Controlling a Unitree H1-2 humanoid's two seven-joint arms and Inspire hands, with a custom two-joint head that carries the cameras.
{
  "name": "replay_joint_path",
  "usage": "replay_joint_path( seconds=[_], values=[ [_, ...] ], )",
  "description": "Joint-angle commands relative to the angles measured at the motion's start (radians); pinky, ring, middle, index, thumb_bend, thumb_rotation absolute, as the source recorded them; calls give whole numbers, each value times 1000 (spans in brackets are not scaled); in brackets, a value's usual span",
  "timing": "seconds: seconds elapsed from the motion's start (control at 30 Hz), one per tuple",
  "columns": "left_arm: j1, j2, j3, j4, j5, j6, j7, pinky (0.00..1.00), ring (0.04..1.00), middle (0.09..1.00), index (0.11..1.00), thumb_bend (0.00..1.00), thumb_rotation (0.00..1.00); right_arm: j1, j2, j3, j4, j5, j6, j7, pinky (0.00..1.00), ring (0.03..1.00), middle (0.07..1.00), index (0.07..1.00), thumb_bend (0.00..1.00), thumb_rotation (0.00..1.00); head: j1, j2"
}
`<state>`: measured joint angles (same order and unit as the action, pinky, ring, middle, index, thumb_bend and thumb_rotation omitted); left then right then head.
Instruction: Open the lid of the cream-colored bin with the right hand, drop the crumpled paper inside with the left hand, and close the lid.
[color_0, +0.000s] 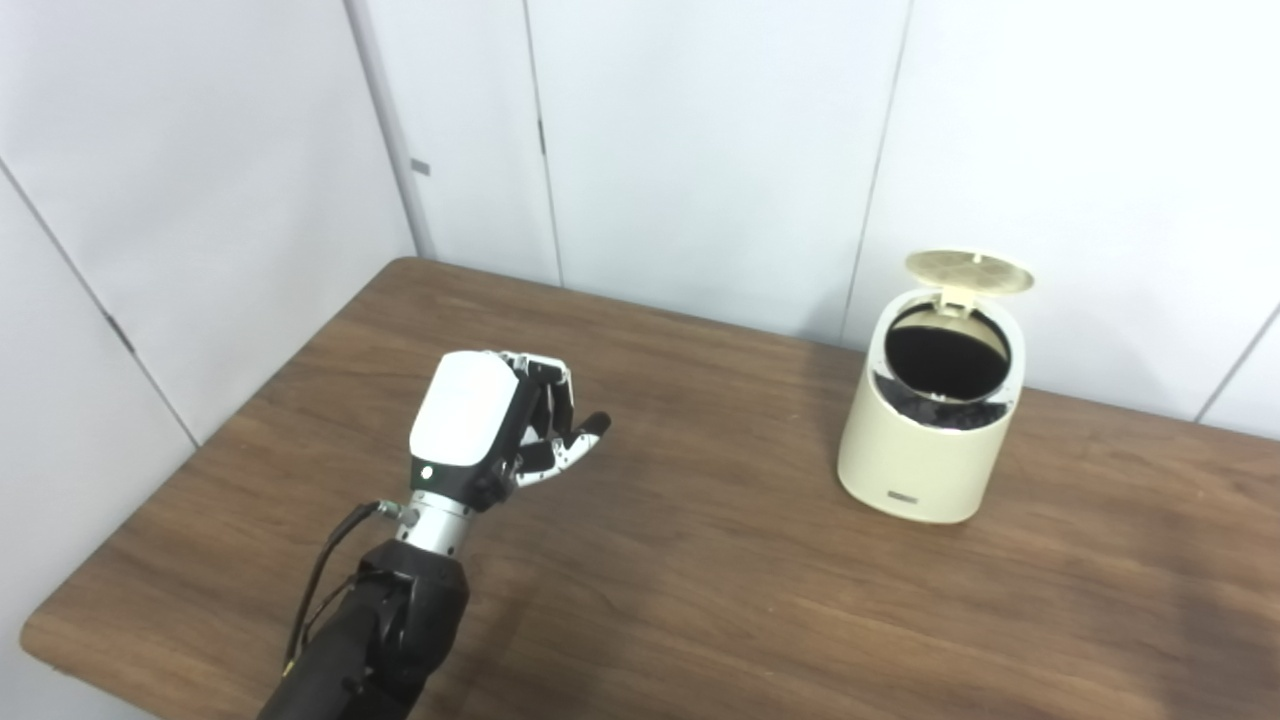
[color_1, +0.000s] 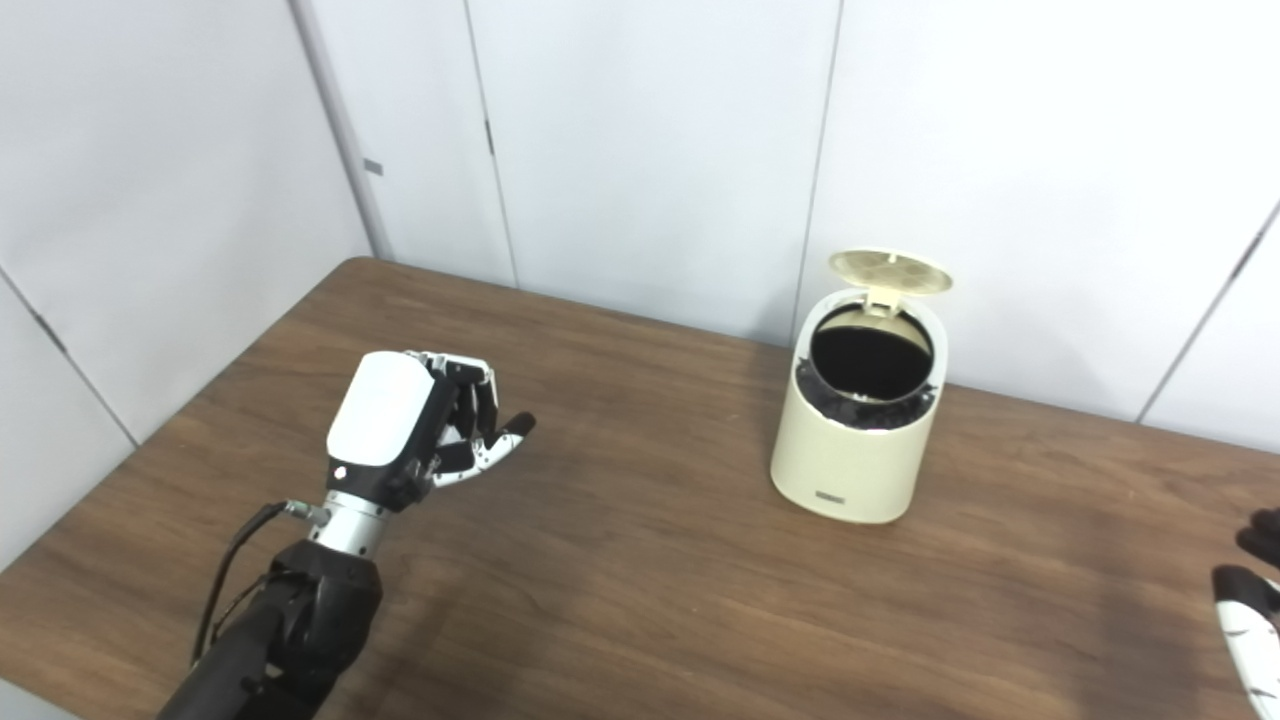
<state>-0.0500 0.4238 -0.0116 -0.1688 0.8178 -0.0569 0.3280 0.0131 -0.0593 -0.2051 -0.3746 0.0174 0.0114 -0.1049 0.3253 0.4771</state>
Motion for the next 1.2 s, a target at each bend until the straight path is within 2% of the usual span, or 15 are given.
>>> replay_joint_path(
  seconds=[0.0, 0.37, 0.47, 0.5, 0.57, 0.67, 0.77, 0.8, 0.87, 0.93, 1.0, 1.1, 1.17],
  values=[
    [-47, 8, 9, -60, -5, -20, -10, 77, 111, 164, 210, 463, 285, -20, 6, 4, -36, -12, -15, -10, 587, 713, 710, 660, 307, 287, -2, 1],
    [-158, -57, -33, -199, 10, -4, -166, 51, 91, 147, 212, 433, 205, -19, 29, 36, -37, -36, -26, -18, 636, 763, 762, 704, 276, 399, -75, -8],
    [-197, -67, -48, -196, 17, -29, -180, 51, 90, 147, 214, 421, 152, -20, 49, 49, -40, -58, -29, -28, 623, 754, 759, 703, 271, 410, -121, -15],
    [-205, -70, -50, -194, 18, -33, -184, 49, 88, 145, 207, 417, 146, -20, 53, 52, -41, -64, -31, -30, 622, 753, 760, 702, 261, 413, -121, -15],
    [-232, -80, -63, -185, 19, -42, -197, 45, 84, 139, 189, 411, 152, -18, 65, 61, -44, -79, -35, -34, 621, 752, 760, 704, 245, 422, -165, -18],
    [-263, -87, -75, -167, 8, -58, -211, 33, 72, 126, 163, 394, 177, -15, 81, 80, -50, -103, -39, -36, 660, 772, 774, 725, 214, 473, -215, -18],
    [-297, -100, -96, -133, 23, -84, -204, 32, 72, 127, 164, 396, 179, -9, 82, 93, -44, -121, -58, -34, 745, 821, 813, 767, 154, 509, -248, -26],
    [-307, -104, -103, -120, 34, -96, -194, 31, 71, 125, 160, 397, 180, -6, 79, 95, -33, -120, -73, -33, 776, 838, 826, 780, 126, 464, -263, -29],
    [-323, -113, -116, -100, 38, -122, -182, 30, 70, 123, 155, 400, 170, 0, 72, 97, -8, -111, -108, -29, 876, 884, 862, 820, 86, 129, -284, -32],
    [-332, -121, -123, -86, 36, -145, -178, 30, 69, 122, 149, 399, 160, 3, 68, 99, 12, -110, -137, -28, 881, 881, 859, 822, 93, 27, -295, -35],
    [-341, -131, -132, -68, 50, -165, -166, 29, 69, 121, 146, 397, 154, 6, 67, 102, 33, -111, -166, -29, 867, 873, 853, 817, 101, 6, -309, -43],
    [-356, -149, -152, -38, 76, -193, -144, 27, 68, 120, 143, 386, 161, 10, 70, 106, 65, -107, -215, -31, 790, 831, 824, 785, 146, 2, -326, -55],
    [-367, -159, -170, -24, 94, -209, -131, 28, 69, 123, 147, 387, 165, 11, 77, 109, 78, -105, -235, -33, 728, 792, 794, 749, 190, 129, -345, -70]
  ],
)
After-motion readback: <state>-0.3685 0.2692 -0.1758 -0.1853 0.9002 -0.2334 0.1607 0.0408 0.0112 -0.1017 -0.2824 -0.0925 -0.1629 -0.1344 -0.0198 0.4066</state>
